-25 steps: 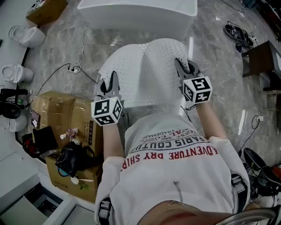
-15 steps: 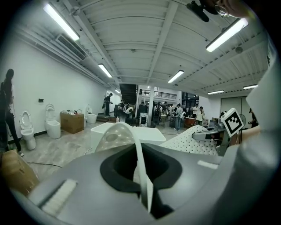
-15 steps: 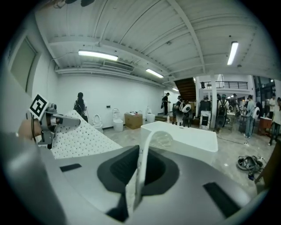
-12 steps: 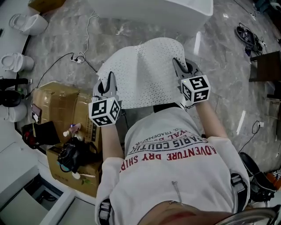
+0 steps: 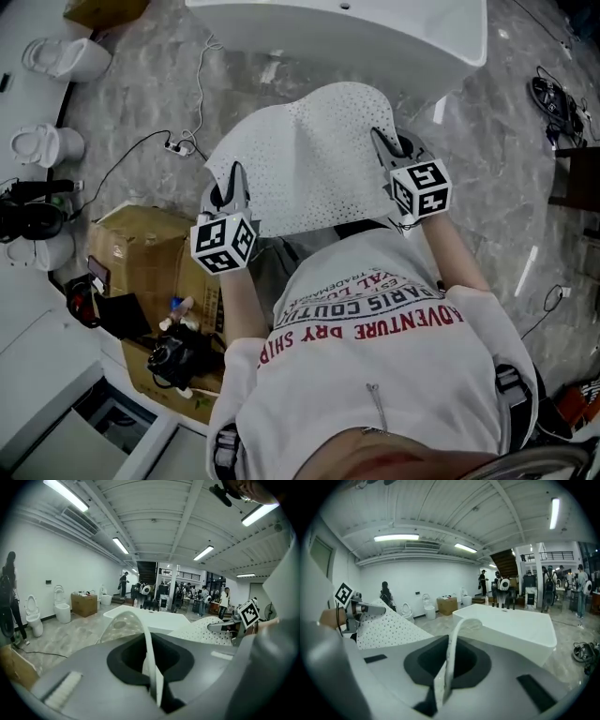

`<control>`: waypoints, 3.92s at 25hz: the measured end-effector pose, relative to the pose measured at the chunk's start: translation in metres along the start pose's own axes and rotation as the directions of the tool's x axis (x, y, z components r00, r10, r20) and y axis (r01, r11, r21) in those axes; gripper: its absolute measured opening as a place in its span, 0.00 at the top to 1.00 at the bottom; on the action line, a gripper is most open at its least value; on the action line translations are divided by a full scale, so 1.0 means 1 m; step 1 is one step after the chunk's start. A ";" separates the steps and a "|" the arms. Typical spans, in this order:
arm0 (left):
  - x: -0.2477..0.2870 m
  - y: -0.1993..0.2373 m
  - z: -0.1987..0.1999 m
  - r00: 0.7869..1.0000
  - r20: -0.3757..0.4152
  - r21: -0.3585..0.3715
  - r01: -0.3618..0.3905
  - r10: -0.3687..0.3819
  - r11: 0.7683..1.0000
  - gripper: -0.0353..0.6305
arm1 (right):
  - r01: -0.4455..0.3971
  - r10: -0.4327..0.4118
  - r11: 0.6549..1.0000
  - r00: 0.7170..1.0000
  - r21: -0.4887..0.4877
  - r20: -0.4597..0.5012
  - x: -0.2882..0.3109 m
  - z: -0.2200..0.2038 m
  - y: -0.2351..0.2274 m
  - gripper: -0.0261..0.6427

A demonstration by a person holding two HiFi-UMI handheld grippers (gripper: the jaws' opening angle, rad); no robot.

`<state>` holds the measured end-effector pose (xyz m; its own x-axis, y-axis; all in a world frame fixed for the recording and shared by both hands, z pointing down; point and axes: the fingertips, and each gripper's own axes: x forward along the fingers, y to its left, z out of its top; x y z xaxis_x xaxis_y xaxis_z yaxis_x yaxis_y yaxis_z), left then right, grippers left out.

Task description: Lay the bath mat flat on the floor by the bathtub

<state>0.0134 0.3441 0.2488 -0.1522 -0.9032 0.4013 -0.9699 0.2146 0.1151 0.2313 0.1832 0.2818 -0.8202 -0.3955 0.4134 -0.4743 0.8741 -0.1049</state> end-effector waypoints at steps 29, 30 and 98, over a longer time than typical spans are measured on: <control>0.438 0.094 0.103 0.851 -0.261 0.103 0.494 -0.456 0.863 0.92 | 0.474 -0.429 0.847 0.877 0.241 -0.219 0.264 0.047 -0.192 0.93; 0.447 0.096 0.100 0.847 -0.269 0.108 0.499 -0.458 0.860 0.92 | 0.476 -0.429 0.845 0.875 0.243 -0.224 0.271 0.044 -0.193 0.93; 0.818 0.245 -0.482 0.898 -0.383 0.093 0.271 -0.216 0.958 0.47 | 0.567 -0.405 0.797 0.757 0.208 -0.512 0.545 -0.582 -0.374 0.64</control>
<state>-0.2577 -0.1632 1.0431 0.1459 -0.7155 0.6832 -0.9882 -0.0734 0.1342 0.1477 -0.1951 1.0726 -0.2651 -0.5090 0.8189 -0.9095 0.4140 -0.0371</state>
